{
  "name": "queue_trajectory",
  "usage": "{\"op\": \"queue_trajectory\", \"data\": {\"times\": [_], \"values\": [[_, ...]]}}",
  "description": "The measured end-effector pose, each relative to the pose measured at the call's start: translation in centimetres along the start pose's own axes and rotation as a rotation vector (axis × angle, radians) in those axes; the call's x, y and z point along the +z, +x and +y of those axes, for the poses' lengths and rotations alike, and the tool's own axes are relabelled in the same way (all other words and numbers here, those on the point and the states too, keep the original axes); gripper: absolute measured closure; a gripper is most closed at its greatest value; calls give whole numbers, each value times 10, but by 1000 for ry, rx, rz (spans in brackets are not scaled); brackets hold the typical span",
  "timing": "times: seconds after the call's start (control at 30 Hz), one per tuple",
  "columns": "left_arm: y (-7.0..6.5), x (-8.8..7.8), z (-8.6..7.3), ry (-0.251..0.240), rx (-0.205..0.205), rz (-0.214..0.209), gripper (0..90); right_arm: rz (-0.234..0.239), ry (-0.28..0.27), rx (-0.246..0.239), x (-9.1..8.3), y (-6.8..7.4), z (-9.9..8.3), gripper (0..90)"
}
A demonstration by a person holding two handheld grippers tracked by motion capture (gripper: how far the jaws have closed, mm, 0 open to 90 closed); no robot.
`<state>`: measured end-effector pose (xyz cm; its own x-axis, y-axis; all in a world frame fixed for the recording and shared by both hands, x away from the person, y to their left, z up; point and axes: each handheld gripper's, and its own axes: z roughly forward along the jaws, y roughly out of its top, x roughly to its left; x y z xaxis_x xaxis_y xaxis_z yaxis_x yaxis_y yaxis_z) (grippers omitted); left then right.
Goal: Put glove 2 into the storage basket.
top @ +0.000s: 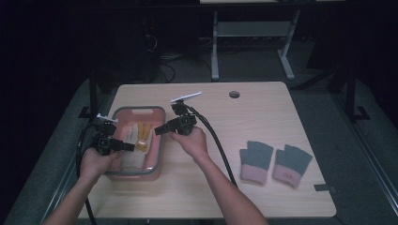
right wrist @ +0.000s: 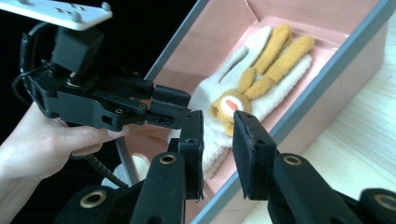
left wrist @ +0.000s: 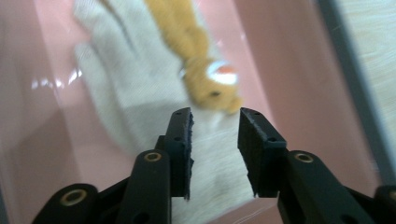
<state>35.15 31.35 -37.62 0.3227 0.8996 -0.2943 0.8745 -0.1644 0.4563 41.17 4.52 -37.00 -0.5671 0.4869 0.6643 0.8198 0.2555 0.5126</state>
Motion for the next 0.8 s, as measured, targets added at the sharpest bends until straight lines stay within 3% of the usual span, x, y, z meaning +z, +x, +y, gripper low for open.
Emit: {"op": "queue_trajectory", "data": {"times": [0.2, 0.5, 0.6, 0.8], "values": [[-13, -11, 7, -59, 19, -48, 611, 1, -25, -4, -18, -2, -2, 716], [-25, -15, 15, -85, 15, -103, 573, 2, -46, 2, -39, -10, -8, 708], [-34, -17, 18, -130, 33, -135, 558, -5, -57, 13, -48, -15, -12, 704], [-46, -18, 23, -160, 60, -172, 541, -18, -74, 21, -63, -23, -19, 705]]}}
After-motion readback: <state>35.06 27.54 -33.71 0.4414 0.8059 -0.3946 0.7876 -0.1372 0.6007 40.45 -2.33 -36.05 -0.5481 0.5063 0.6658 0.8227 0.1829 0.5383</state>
